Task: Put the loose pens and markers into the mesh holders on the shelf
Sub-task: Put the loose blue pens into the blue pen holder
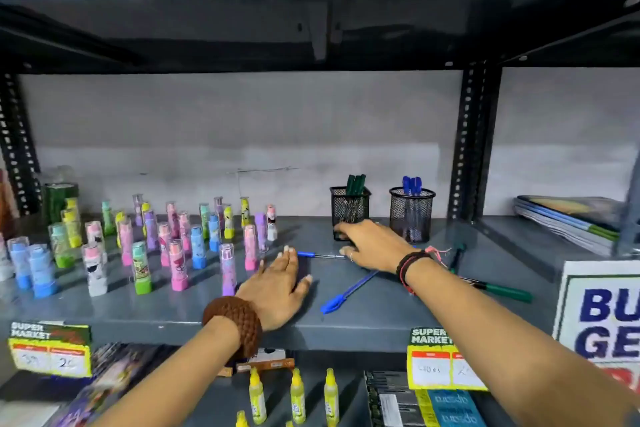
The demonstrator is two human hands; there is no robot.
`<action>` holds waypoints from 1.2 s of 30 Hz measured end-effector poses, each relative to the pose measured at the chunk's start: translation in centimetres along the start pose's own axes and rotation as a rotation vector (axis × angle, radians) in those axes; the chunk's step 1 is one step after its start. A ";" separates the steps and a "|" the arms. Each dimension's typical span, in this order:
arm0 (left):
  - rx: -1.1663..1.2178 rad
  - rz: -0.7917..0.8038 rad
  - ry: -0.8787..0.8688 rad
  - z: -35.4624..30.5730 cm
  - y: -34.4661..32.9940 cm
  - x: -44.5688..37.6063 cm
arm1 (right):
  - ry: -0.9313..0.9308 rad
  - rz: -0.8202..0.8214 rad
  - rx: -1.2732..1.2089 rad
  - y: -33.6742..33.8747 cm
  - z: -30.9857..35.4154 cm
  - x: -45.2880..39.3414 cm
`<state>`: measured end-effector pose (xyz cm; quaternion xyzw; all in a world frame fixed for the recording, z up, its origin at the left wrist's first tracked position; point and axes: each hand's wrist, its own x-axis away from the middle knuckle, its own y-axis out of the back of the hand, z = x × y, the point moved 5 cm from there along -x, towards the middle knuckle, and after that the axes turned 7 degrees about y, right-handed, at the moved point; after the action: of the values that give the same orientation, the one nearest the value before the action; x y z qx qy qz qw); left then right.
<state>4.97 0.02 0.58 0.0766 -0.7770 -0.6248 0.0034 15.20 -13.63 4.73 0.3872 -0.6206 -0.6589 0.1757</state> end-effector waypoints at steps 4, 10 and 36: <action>-0.001 0.020 -0.013 0.6 -0.6 -0.5 | 0.033 0.088 0.077 -1.3 0.4 -1.3; -0.003 0.012 -0.031 0.8 -1.1 -0.7 | 0.111 0.032 0.139 -2.1 0.3 -1.8; 0.093 -0.009 -0.076 1.2 -0.6 -0.5 | -0.595 -0.382 -0.062 6.7 -14.6 -3.0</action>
<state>5.44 1.18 -0.19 0.0565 -0.8043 -0.5906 -0.0327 26.10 -22.59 13.05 0.2818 -0.5408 -0.7822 -0.1275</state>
